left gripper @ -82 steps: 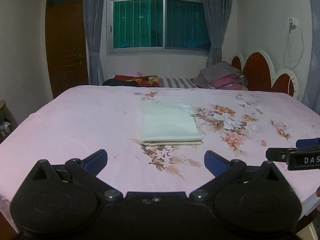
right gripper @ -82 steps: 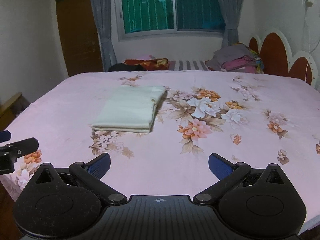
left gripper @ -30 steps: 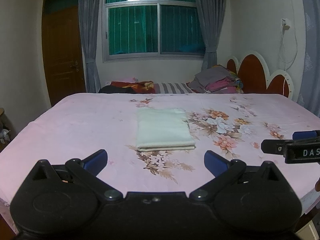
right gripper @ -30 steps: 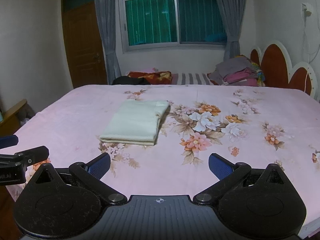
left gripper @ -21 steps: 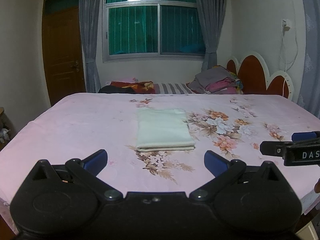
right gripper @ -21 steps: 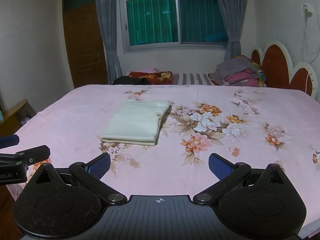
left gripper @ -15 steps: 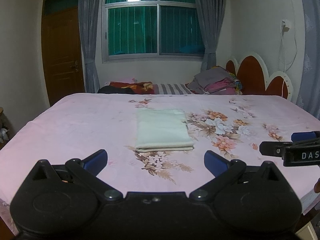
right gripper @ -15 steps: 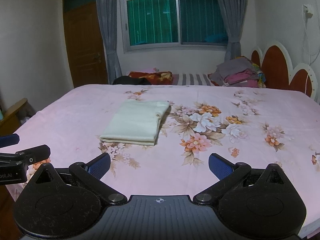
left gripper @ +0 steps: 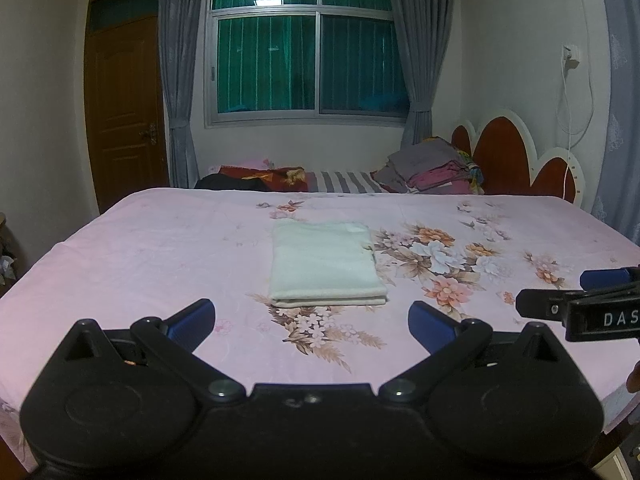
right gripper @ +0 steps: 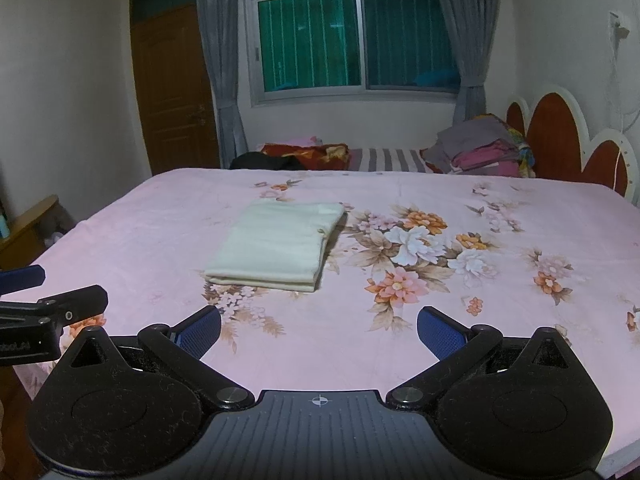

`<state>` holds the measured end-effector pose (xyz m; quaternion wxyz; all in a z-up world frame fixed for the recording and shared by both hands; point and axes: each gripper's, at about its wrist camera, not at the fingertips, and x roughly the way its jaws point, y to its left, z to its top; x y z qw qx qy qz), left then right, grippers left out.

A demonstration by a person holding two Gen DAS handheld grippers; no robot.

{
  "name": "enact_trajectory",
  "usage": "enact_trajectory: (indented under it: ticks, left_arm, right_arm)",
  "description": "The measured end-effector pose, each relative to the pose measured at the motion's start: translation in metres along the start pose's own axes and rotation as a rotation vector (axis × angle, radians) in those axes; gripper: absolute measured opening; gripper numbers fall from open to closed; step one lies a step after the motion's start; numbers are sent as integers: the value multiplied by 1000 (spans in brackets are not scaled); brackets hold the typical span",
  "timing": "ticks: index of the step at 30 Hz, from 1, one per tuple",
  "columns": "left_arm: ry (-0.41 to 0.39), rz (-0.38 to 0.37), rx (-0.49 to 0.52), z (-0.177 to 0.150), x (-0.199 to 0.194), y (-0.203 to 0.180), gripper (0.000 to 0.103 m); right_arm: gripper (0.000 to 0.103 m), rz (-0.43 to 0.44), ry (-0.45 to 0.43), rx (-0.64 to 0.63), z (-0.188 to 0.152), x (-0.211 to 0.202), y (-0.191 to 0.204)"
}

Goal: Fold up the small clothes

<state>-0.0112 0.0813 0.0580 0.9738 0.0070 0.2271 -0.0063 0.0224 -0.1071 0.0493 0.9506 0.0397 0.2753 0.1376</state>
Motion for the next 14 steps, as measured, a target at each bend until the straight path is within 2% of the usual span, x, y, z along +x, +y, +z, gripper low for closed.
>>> enact_trajectory:
  ticks: [14]
  left_arm:
    - [-9,-13,-2,-1,1,-1,102]
  right_arm:
    - [103,-1,-7,0,1,0,-2]
